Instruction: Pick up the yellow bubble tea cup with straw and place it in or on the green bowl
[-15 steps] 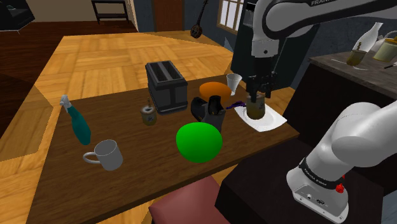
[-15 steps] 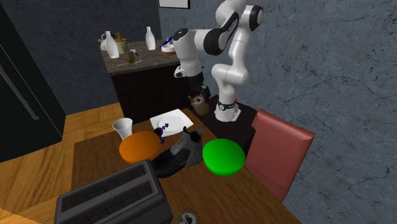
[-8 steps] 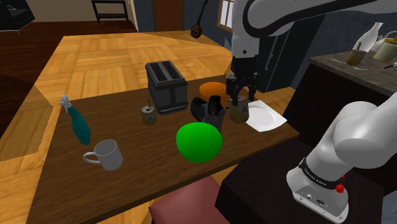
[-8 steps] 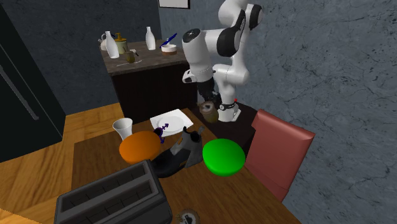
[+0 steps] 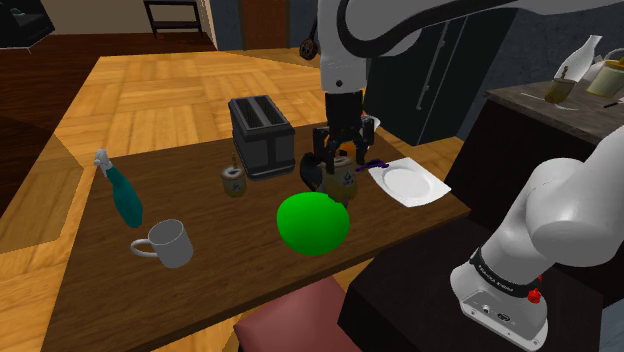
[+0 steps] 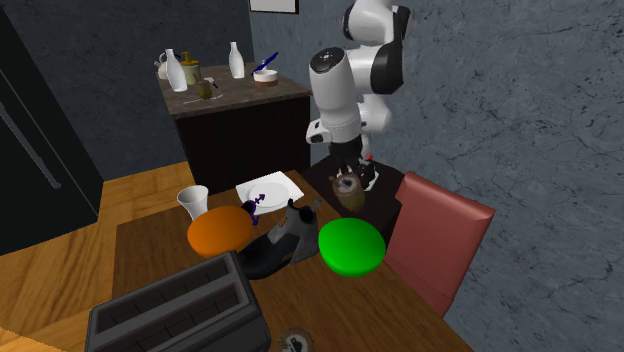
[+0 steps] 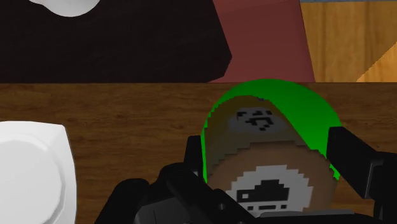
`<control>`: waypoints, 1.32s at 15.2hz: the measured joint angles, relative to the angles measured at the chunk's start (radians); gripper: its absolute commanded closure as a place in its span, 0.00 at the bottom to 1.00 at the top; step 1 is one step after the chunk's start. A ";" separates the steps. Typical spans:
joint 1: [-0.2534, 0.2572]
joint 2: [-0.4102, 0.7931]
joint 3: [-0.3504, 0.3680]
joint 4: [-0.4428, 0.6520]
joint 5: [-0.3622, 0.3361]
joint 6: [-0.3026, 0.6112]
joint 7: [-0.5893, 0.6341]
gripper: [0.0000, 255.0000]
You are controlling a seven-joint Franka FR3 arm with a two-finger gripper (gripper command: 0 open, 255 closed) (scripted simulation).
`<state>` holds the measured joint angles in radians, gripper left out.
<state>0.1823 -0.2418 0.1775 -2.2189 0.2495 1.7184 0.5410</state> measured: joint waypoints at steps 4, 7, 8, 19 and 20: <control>0.027 0.092 0.042 0.090 0.009 0.016 0.068 1.00; 0.030 0.115 0.047 0.079 0.009 0.051 0.069 1.00; 0.031 0.118 0.049 0.067 0.011 0.066 0.068 1.00; 0.035 0.179 0.057 -0.021 0.012 0.212 0.047 1.00; 0.036 0.184 0.058 -0.025 0.012 0.222 0.047 1.00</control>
<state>0.2179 -0.0581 0.2354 -2.2440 0.2619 1.9402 0.5878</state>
